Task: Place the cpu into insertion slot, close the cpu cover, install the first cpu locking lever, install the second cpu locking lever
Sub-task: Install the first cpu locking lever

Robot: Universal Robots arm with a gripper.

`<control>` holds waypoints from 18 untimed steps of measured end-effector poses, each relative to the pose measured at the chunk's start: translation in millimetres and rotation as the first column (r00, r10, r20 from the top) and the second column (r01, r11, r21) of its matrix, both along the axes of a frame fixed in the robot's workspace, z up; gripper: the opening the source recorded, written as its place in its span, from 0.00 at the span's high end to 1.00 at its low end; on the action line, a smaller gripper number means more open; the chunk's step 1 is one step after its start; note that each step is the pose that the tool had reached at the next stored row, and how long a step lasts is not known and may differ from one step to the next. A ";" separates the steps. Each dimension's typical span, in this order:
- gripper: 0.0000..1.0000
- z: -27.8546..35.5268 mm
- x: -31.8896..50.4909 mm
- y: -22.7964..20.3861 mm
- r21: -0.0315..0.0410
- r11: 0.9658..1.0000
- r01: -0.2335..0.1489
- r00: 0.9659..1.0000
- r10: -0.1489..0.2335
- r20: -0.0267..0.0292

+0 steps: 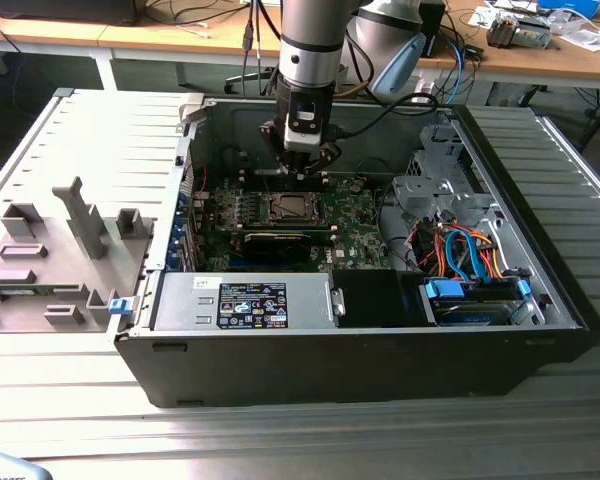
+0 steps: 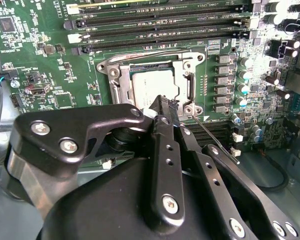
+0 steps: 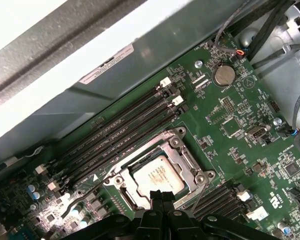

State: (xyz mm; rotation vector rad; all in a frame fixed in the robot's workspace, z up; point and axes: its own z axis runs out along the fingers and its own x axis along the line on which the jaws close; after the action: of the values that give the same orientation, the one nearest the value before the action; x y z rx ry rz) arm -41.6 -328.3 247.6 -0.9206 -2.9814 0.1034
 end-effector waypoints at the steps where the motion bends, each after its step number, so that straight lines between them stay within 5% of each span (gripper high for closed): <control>1: 0.89 0.0 0.0 0.0 0.000 1.000 -0.001 1.000 0.001 0.000; 18: 0.89 0.0 0.0 0.0 0.000 1.000 -0.016 1.000 0.016 0.000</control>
State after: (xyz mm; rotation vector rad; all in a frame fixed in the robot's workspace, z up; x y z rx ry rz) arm -41.6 -328.3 247.6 -0.8972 -2.9891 0.1036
